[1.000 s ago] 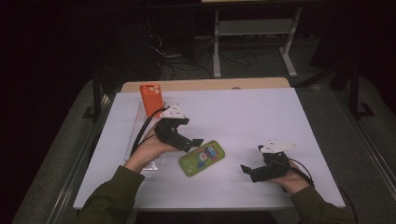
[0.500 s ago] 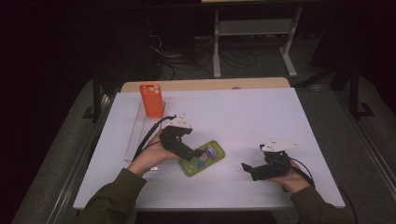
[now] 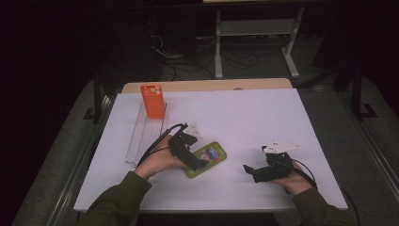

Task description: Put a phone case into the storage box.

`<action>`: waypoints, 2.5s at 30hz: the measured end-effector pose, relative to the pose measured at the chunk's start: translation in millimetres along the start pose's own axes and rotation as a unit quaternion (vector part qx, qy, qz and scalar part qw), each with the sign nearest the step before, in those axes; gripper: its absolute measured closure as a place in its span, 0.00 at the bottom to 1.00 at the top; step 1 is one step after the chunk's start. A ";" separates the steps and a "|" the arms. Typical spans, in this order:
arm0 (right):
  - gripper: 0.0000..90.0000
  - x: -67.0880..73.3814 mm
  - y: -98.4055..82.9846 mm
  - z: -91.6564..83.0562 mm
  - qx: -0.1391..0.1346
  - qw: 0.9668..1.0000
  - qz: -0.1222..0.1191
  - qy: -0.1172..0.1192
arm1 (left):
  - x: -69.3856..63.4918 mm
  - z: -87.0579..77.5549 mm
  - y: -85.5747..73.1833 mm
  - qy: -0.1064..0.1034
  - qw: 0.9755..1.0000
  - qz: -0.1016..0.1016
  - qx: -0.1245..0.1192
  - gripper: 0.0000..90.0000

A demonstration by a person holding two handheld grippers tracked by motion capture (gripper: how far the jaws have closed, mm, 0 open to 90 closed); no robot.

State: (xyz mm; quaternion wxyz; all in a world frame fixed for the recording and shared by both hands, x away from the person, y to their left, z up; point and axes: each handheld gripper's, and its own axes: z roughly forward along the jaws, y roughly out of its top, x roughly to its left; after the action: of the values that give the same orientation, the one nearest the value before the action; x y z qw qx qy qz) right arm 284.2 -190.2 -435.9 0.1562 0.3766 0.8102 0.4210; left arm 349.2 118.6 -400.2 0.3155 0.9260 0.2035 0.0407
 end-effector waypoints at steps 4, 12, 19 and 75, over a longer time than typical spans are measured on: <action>0.00 0.2 0.2 -0.2 0.000 1.000 0.000 0.000 | -1.5 4.8 -0.5 0.004 1.000 0.002 0.029 0.01; 0.00 0.3 0.3 -0.4 0.000 1.000 -0.002 -0.001 | -5.7 19.6 -2.9 0.007 0.998 0.006 0.063 0.01; 0.00 0.4 0.3 -0.5 0.000 1.000 -0.002 0.000 | -6.8 28.5 -6.3 0.008 0.997 -0.005 0.077 0.01; 0.00 -2.4 1.1 -5.6 -0.008 1.000 -0.001 -0.006 | -9.1 12.9 7.6 0.009 0.997 -0.018 0.074 0.18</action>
State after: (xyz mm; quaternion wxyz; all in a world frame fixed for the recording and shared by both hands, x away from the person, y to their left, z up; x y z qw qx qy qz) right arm 283.2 -194.7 -431.9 0.1644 0.3766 0.8065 0.4251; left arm 346.2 102.2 -405.5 0.2451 0.9424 0.2258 0.0280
